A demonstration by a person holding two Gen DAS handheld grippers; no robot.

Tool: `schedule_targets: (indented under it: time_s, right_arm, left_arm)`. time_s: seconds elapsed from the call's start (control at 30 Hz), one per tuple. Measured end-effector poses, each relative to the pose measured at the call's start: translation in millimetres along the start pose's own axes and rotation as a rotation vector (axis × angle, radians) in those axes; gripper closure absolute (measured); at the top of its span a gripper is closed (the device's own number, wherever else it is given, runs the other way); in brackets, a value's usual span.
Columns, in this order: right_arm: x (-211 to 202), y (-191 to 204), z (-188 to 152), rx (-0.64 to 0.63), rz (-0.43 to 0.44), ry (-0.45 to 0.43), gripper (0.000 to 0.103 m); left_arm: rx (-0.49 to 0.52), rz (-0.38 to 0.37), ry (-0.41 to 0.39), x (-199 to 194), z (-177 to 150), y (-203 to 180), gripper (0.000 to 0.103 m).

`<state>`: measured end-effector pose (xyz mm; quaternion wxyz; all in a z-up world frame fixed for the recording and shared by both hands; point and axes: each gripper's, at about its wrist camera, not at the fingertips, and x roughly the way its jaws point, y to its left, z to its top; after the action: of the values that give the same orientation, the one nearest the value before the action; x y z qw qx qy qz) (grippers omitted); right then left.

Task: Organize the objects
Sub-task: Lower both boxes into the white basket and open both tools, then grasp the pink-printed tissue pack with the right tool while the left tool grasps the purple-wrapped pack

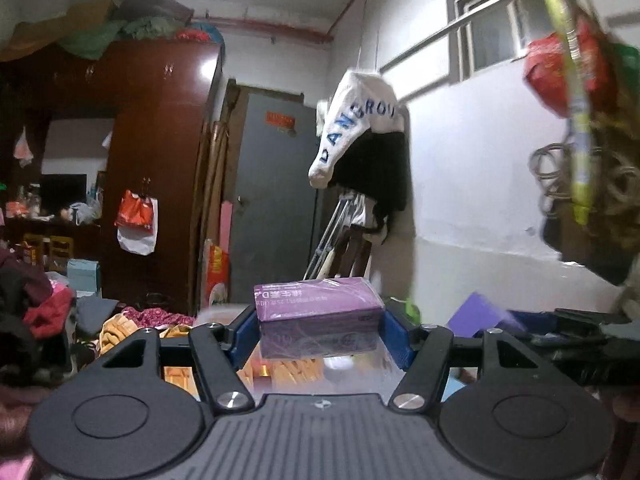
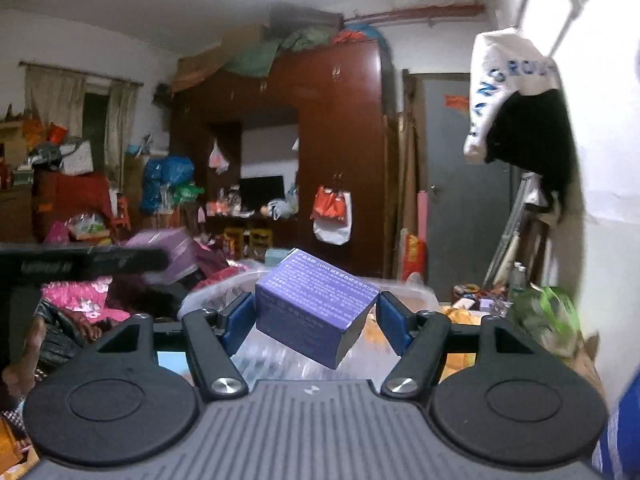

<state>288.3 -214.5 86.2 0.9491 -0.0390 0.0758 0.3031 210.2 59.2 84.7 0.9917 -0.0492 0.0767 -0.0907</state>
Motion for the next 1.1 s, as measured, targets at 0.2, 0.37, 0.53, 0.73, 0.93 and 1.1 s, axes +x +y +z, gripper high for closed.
schedule_targets:
  time_s: [0.2, 0.37, 0.53, 0.73, 0.93, 1.1]
  right_arm:
    - [81.6, -17.0, 7.6, -0.006, -0.041, 0.133, 0.021]
    - [54.7, -18.5, -13.4, -0.007, -0.080, 0.097, 0.000]
    - [-12.5, -17.6, -61.6, 0.025, -0.080, 0.158, 0.000]
    - [-68.1, -0.9, -141.0, 0.173, 0.013, 0.237, 0.000]
    - [-41.9, 11.1, -140.5, 0.090, 0.035, 0.308, 0.000]
    - [-25.8, 16.6, -139.9, 0.019, 0.007, 0.371, 0.000]
  left_arm:
    - [-0.054, 0.010, 0.164, 84.7, 4.1, 15.3, 0.025]
    - [-0.049, 0.070, 0.158, 72.3, -14.4, 19.7, 0.010]
    - [-0.031, 0.071, 0.137, 4.4, -54.9, 25.2, 0.010]
    - [-0.094, 0.069, 0.178, -48.5, -121.7, 12.7, 0.010]
    - [0.005, 0.094, 0.244, -48.0, -146.3, -7.5, 0.010]
    - [0.011, 0.109, 0.282, -41.1, -153.3, -4.4, 0.010]
